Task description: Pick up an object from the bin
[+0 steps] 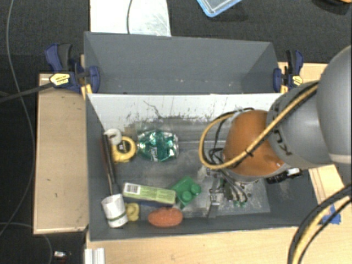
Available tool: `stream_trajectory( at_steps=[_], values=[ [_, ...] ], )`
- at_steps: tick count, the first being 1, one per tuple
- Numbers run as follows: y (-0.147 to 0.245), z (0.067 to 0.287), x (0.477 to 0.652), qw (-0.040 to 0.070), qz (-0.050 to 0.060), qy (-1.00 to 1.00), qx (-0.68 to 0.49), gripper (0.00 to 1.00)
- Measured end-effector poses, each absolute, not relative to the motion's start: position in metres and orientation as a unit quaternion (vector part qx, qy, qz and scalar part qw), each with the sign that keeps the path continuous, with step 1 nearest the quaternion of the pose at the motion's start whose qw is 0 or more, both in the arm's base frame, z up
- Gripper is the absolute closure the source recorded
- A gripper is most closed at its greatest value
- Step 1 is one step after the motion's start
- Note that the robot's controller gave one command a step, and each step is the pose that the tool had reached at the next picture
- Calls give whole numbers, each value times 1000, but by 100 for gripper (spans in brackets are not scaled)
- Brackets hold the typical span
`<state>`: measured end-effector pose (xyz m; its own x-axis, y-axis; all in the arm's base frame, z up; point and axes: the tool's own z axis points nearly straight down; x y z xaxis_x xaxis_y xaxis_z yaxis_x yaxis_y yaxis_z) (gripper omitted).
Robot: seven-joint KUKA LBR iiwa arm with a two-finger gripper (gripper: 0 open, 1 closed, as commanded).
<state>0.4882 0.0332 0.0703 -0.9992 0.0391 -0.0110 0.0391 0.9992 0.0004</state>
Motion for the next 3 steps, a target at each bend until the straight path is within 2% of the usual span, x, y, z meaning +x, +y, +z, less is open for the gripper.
stream_trajectory(
  at_steps=[1, 2, 3],
  values=[
    [73, 70, 482, 5, -1, 1000, -23, 0],
    [111, 71, 498, 7, -1, 995, -100, 100],
    [111, 71, 498, 7, -1, 995, -102, 100]
  ],
)
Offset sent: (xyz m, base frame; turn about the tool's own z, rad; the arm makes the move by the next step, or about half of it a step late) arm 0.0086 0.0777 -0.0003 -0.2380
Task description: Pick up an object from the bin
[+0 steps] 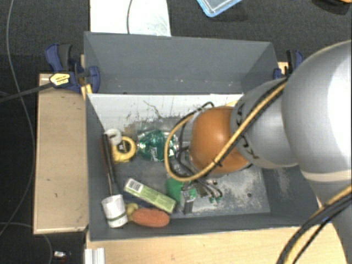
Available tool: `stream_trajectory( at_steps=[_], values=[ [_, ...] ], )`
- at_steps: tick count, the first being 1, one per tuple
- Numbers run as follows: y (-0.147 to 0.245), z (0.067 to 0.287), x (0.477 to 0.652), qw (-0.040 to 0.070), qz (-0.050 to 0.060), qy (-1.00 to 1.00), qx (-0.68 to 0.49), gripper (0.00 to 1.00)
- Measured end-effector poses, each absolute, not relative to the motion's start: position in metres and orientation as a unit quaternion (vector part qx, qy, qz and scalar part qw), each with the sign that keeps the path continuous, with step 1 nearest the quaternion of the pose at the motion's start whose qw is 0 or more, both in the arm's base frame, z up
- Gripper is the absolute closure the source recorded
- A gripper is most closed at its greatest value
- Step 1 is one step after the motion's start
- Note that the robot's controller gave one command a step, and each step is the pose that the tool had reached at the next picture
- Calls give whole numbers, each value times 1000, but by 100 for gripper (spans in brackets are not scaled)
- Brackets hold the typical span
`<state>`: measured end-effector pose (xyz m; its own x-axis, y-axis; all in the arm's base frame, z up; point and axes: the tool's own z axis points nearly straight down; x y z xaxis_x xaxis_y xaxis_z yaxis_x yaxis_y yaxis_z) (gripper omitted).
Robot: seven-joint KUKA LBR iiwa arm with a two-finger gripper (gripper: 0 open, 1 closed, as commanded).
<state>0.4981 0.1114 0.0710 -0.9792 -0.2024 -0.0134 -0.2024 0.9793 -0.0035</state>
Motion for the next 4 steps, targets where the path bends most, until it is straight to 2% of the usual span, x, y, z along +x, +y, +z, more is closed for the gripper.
stream_trajectory(
  at_steps=[3, 4],
  values=[
    [111, 71, 498, 7, -1, 995, -104, 100],
    [56, 127, 485, 9, -2, 971, -238, 100]
  ],
)
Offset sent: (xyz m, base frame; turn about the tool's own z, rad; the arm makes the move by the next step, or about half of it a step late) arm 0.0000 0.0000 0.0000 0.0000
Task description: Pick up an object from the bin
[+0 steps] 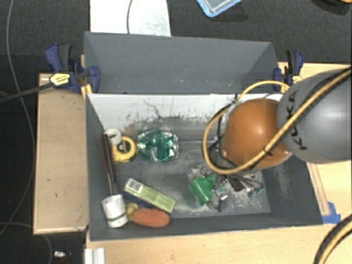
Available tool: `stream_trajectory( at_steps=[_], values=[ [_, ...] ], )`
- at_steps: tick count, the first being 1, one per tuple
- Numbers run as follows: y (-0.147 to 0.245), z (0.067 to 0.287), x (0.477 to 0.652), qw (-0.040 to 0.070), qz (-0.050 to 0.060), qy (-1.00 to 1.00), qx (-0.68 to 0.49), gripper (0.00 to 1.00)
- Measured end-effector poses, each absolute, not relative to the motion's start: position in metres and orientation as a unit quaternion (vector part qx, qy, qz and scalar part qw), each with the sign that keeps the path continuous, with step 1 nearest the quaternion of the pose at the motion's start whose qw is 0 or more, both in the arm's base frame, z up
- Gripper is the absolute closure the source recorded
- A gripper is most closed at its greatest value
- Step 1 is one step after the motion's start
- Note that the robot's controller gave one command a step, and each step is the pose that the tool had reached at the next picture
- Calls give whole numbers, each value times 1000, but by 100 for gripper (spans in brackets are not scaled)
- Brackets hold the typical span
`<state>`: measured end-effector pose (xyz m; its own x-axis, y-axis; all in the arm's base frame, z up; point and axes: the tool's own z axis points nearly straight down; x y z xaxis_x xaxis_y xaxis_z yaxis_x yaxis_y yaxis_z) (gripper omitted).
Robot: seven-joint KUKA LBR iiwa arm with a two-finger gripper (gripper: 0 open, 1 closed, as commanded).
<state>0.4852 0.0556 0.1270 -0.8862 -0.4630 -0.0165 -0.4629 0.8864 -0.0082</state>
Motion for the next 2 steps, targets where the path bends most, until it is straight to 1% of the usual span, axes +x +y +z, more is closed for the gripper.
stream_trajectory(
  at_steps=[1, 2],
  values=[
    [56, 127, 485, 9, -2, 971, -238, 100],
    [44, 179, 488, 5, -1, 971, -239, 100]
  ],
)
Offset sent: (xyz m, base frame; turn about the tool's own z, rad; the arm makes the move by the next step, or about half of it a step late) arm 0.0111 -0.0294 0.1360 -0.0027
